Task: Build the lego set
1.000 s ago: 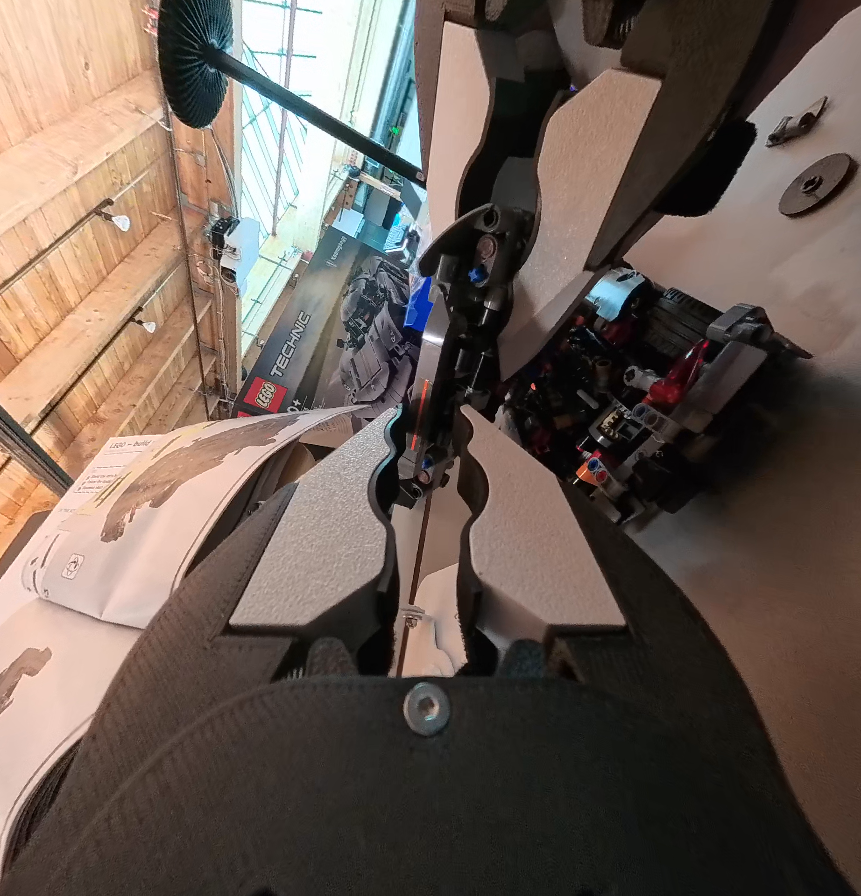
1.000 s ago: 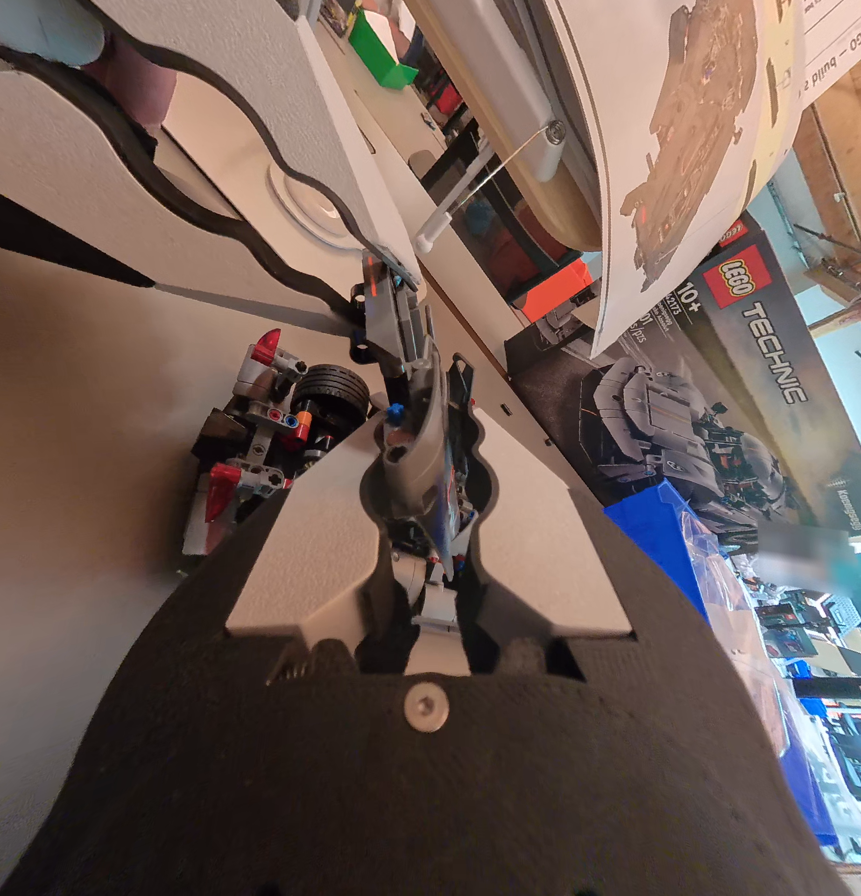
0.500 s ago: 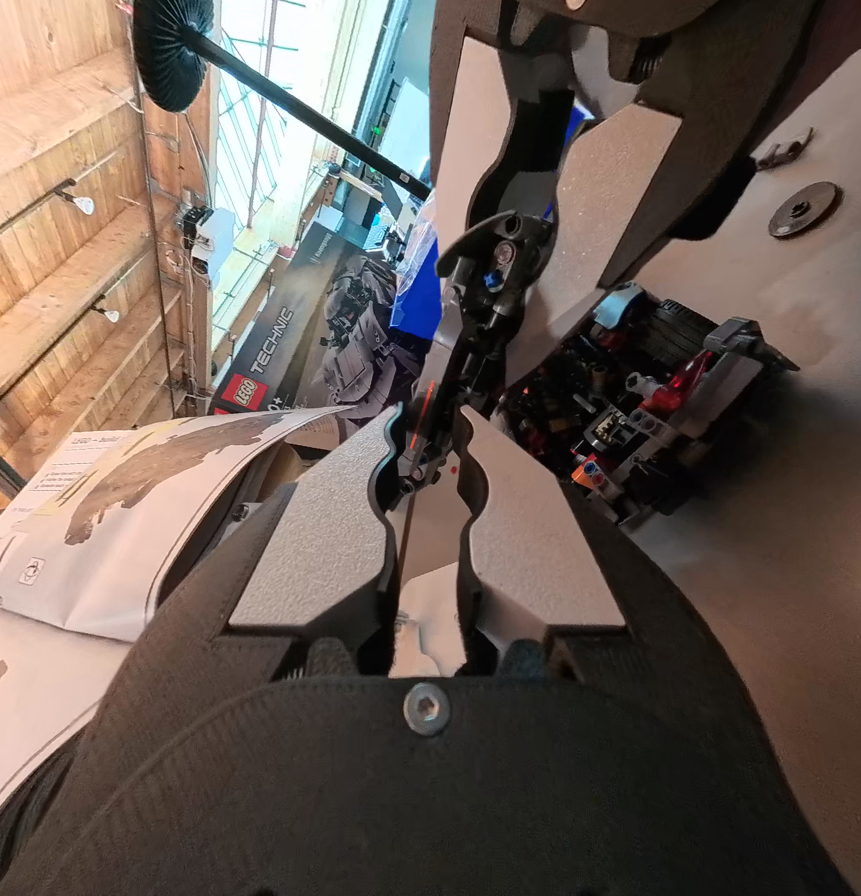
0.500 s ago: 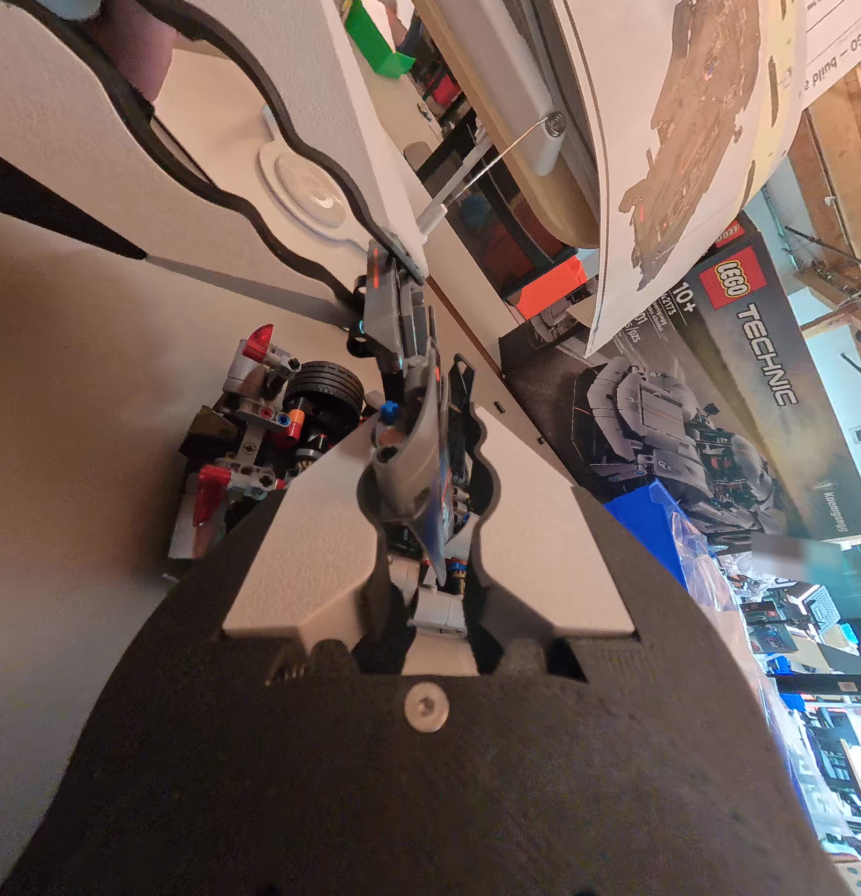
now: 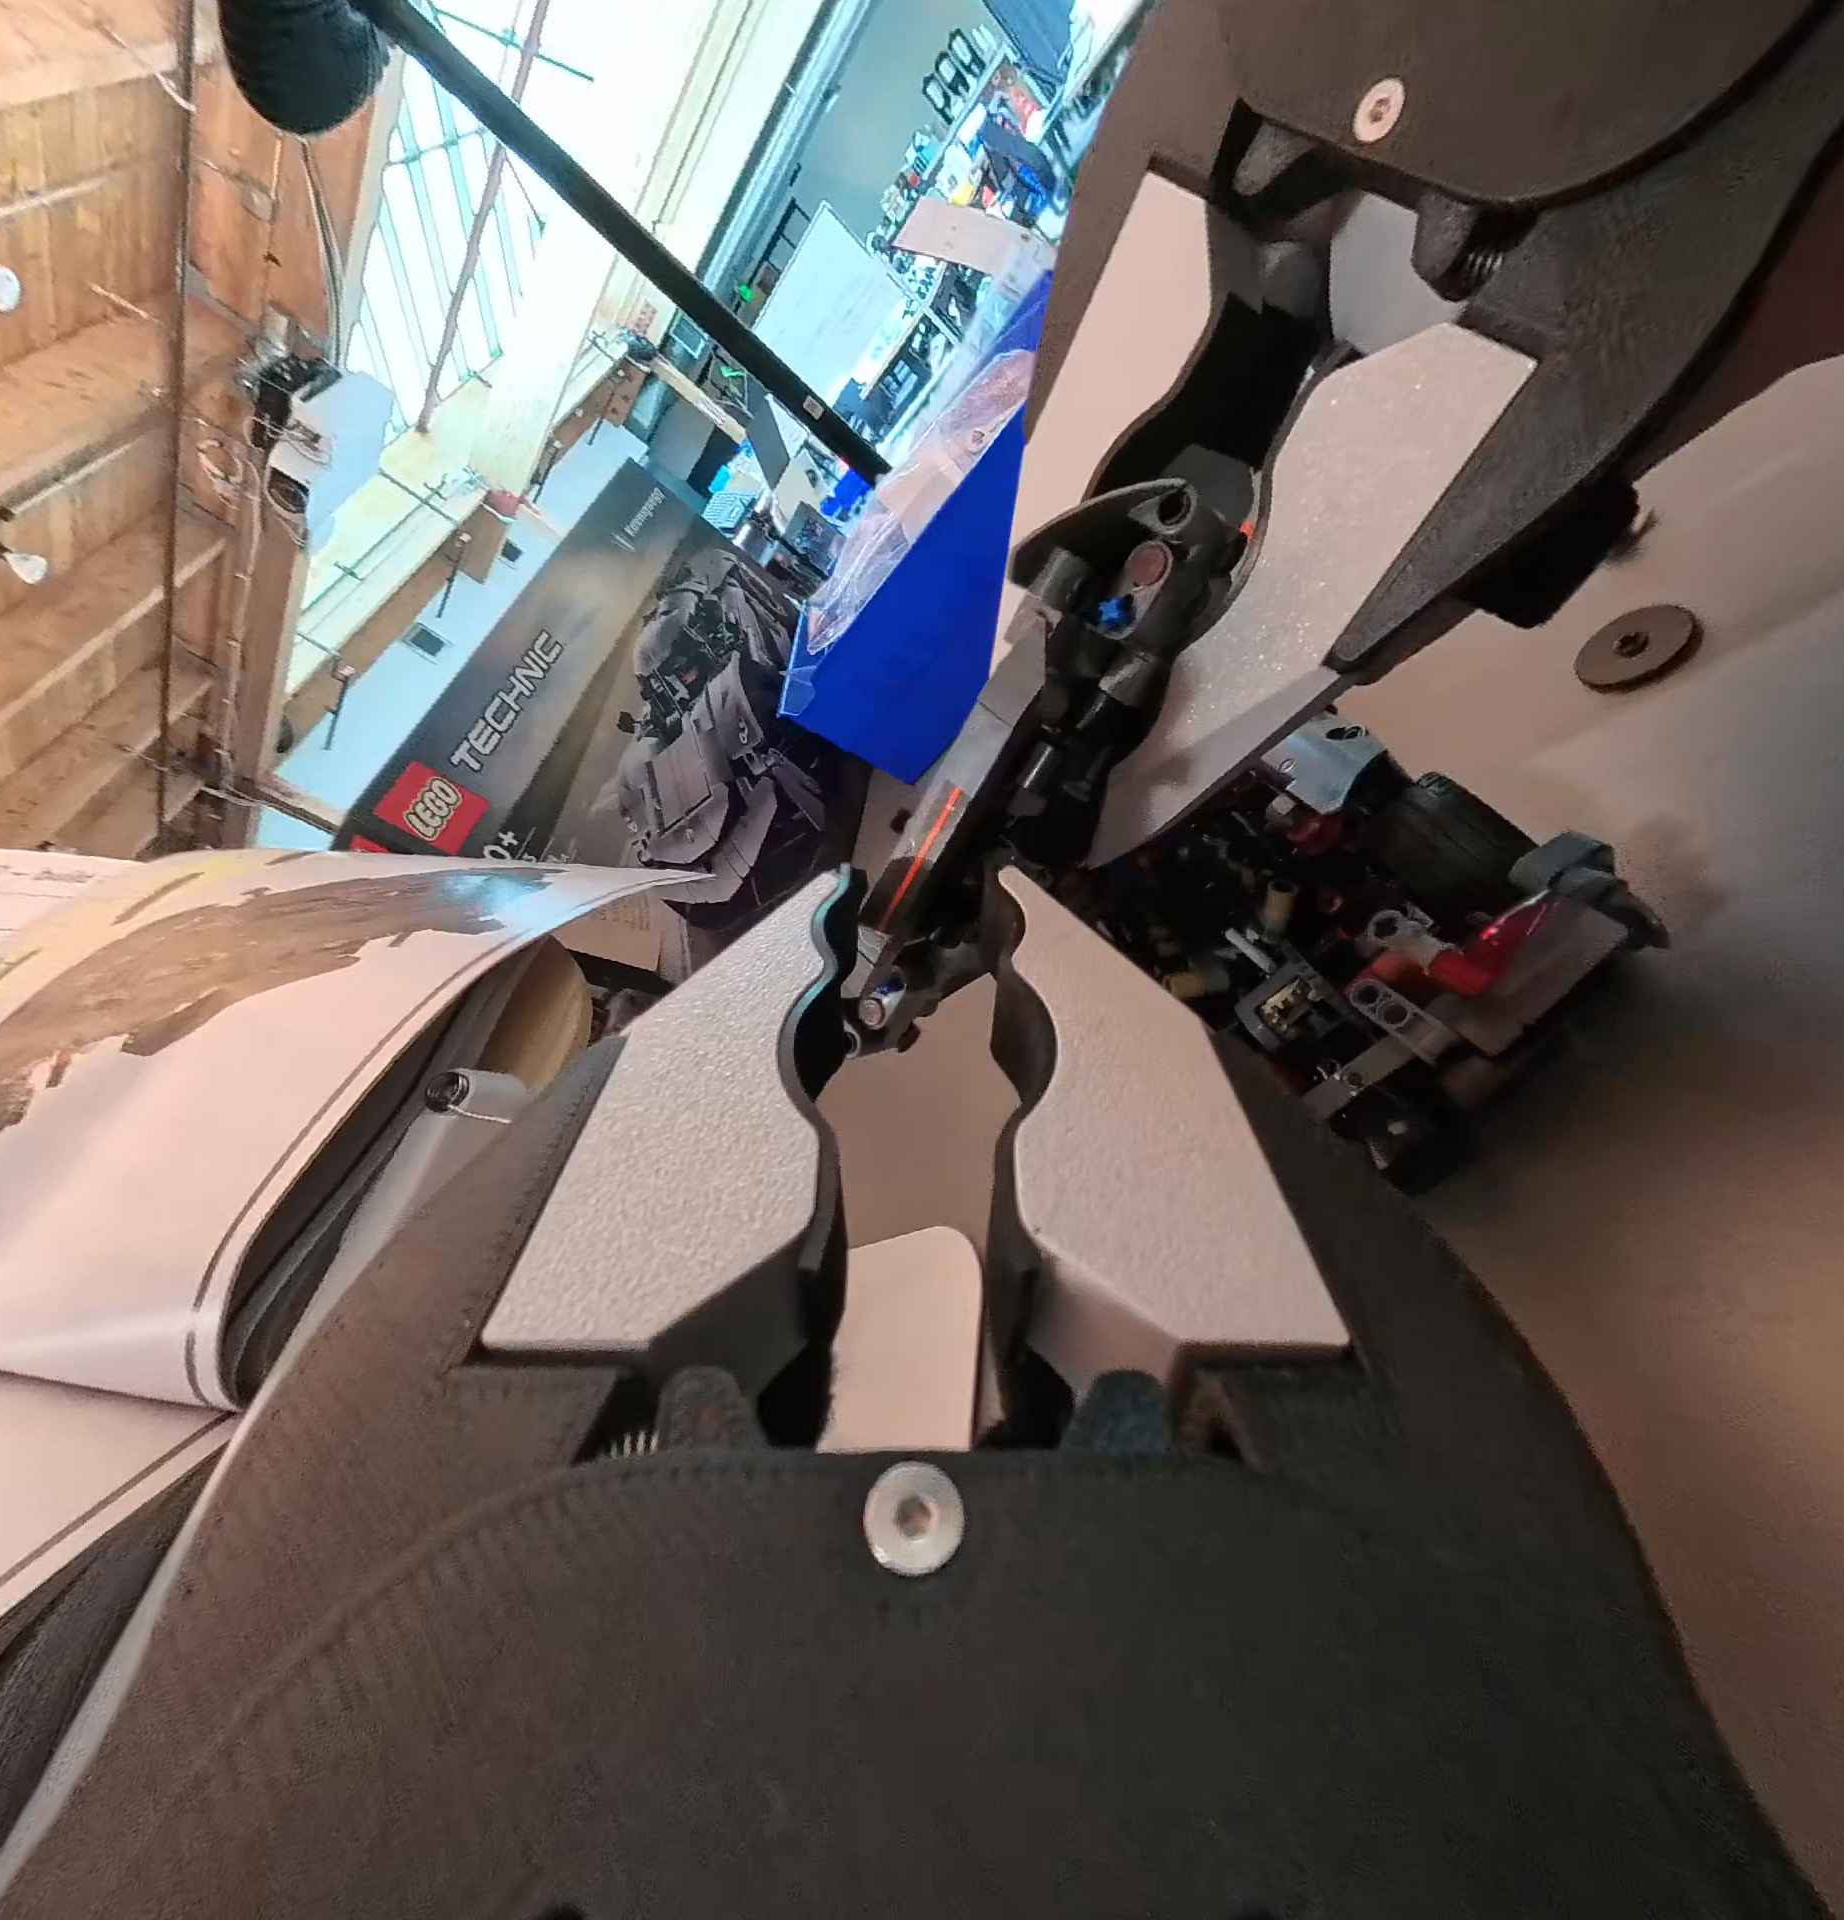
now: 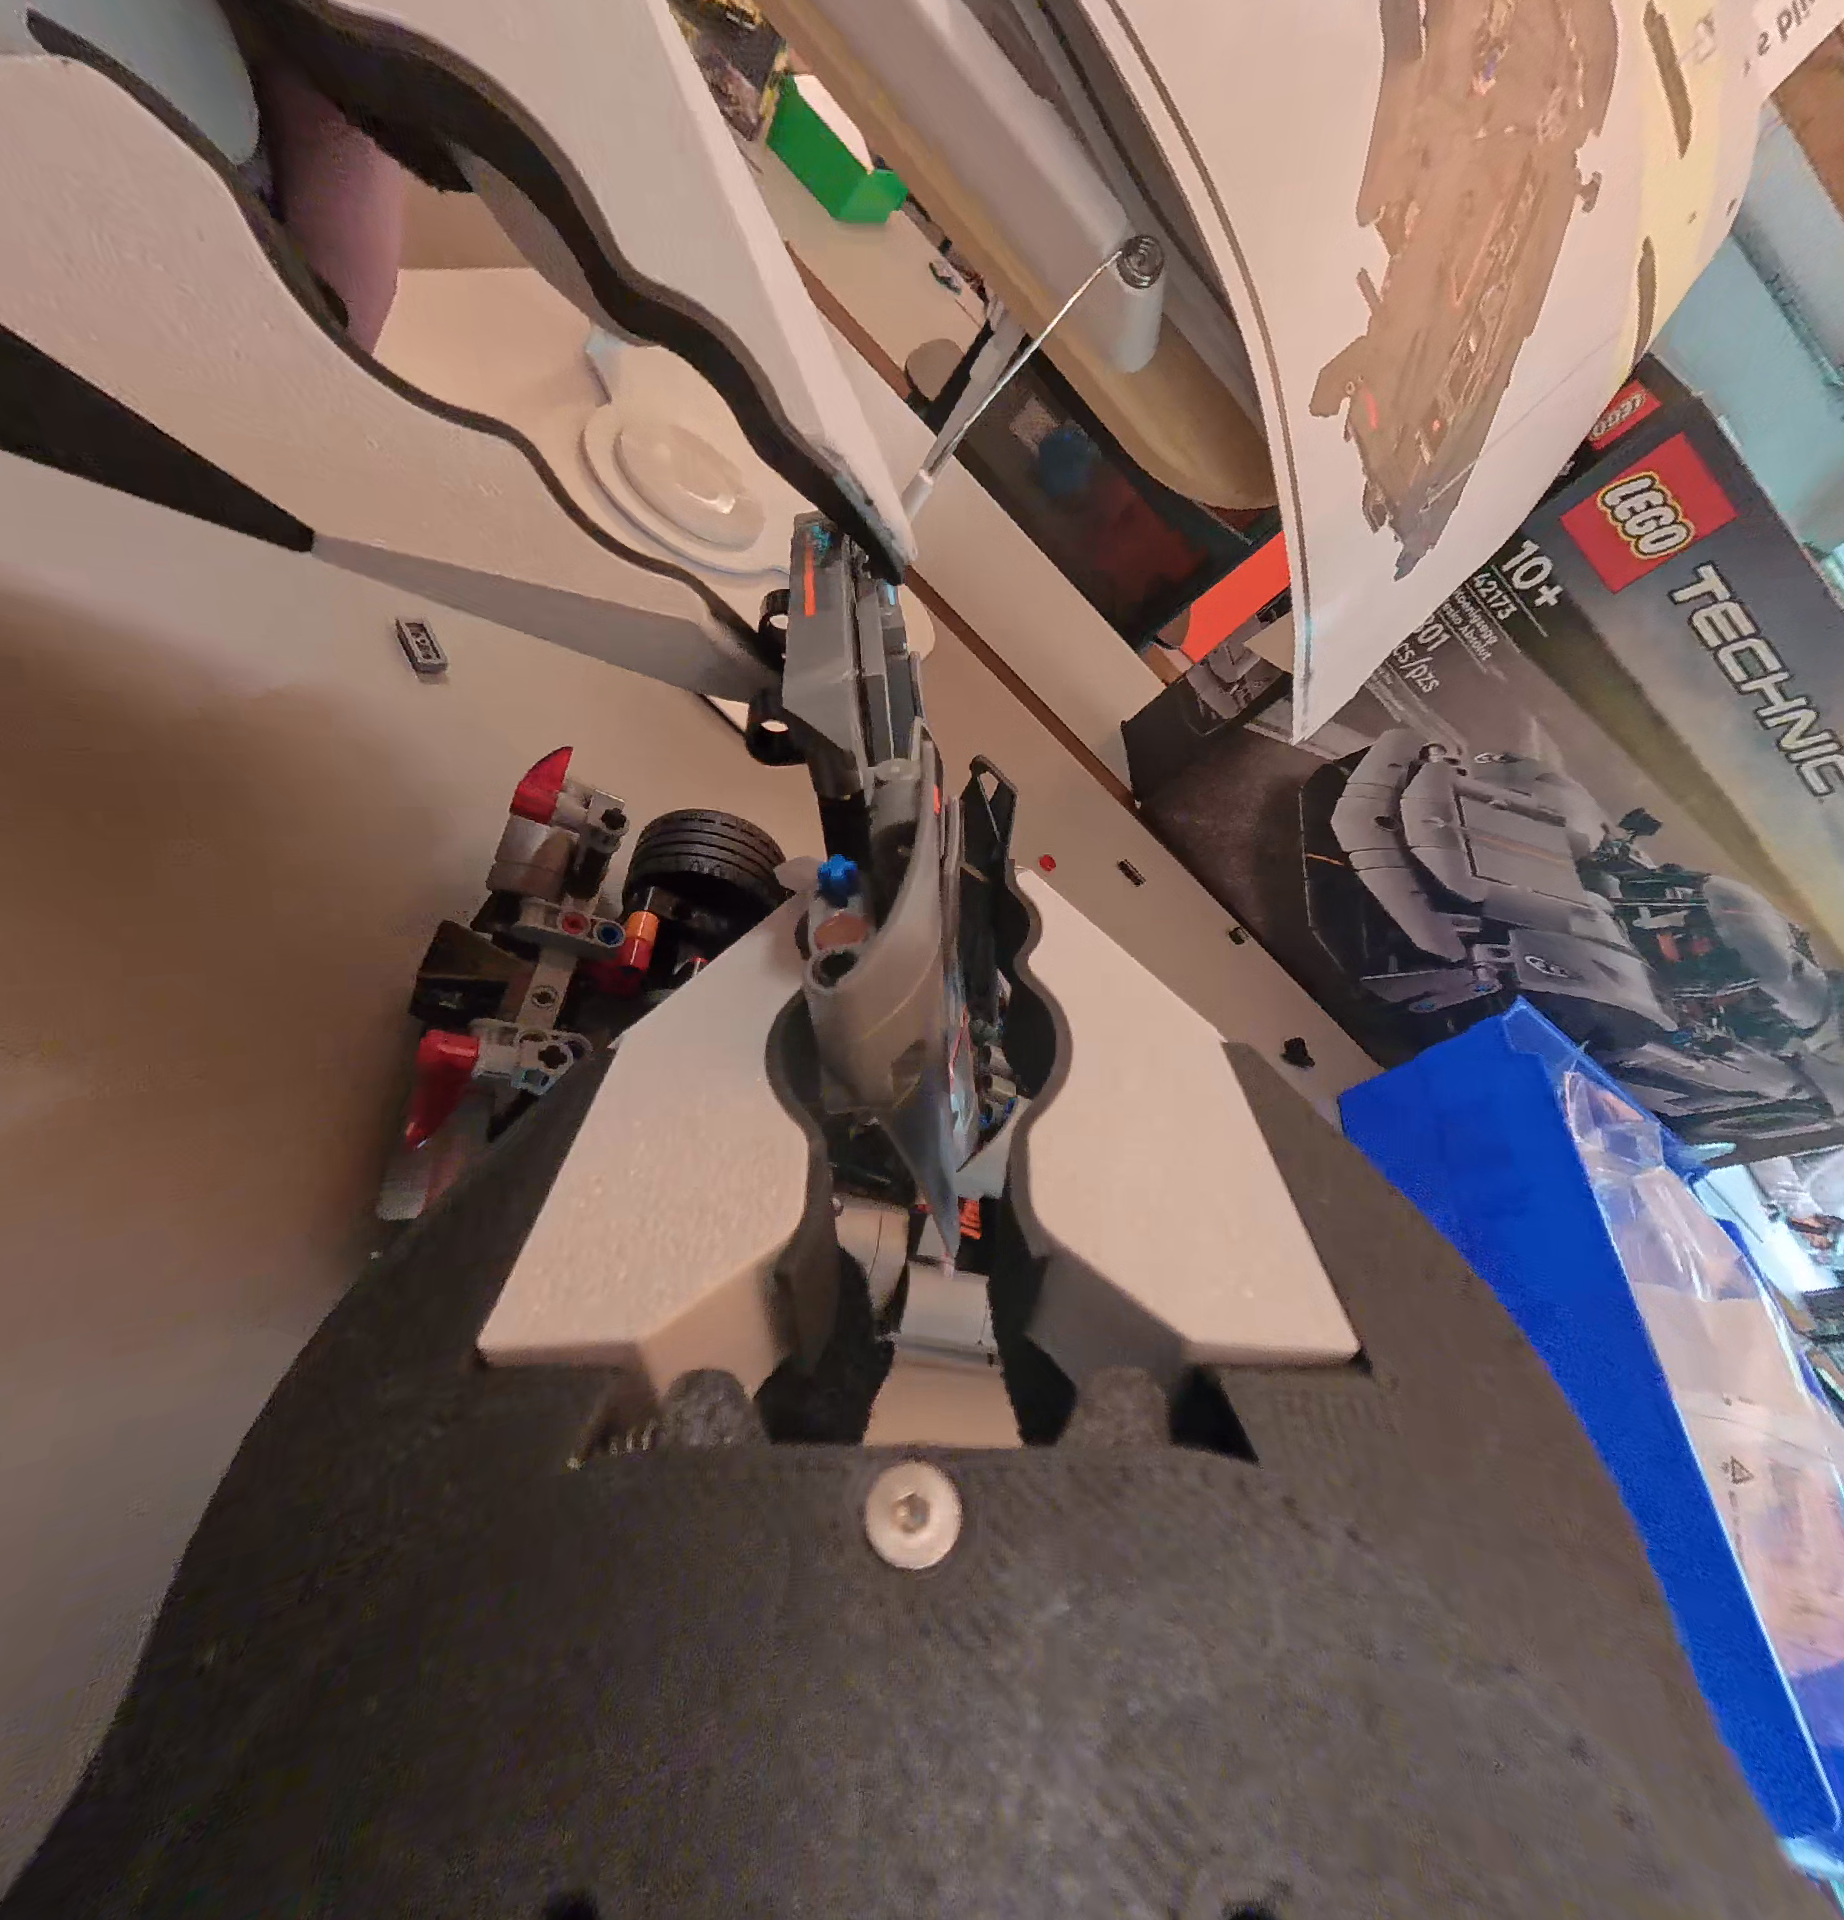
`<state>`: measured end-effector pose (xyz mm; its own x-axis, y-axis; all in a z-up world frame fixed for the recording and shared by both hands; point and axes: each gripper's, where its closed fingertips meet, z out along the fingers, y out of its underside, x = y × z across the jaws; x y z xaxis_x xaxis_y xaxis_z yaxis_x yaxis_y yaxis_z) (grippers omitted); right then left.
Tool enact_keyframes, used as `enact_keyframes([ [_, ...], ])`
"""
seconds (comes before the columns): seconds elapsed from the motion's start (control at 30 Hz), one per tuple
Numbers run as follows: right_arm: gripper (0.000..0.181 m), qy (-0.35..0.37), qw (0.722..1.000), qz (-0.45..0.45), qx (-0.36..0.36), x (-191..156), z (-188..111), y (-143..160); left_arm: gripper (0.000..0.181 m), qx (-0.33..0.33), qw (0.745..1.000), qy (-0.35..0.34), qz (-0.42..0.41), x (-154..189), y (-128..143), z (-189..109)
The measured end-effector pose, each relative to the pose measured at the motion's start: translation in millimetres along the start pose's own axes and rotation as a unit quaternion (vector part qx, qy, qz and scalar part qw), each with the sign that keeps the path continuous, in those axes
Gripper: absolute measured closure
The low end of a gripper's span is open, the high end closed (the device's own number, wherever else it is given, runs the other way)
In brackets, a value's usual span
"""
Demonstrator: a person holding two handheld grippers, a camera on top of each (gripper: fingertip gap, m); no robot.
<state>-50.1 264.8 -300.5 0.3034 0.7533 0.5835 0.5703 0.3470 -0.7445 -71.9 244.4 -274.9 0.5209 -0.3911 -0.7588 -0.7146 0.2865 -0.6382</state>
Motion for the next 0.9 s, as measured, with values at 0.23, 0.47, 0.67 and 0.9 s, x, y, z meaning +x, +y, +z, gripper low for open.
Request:
enact_keyframes([
  [0.23,0.153,-0.011,1.000,0.029,0.004,2.2,0.5,-0.3,0.161,-0.002,0.999,0.022,-0.029,-3.0,-0.8,3.6],
  [0.47,0.152,-0.014,0.999,0.050,0.007,3.1,-0.6,0.5,0.162,-0.006,0.998,0.052,-0.017,-3.0,-1.0,7.1],
  [0.67,0.152,-0.005,0.999,0.046,0.011,3.9,0.8,0.8,0.162,-0.013,0.998,0.057,0.006,-3.9,-0.2,8.1],
  [0.9,0.144,0.015,0.999,0.040,0.012,8.2,-2.3,2.0,0.162,-0.015,0.998,0.052,0.028,-4.1,-2.2,7.3],
])
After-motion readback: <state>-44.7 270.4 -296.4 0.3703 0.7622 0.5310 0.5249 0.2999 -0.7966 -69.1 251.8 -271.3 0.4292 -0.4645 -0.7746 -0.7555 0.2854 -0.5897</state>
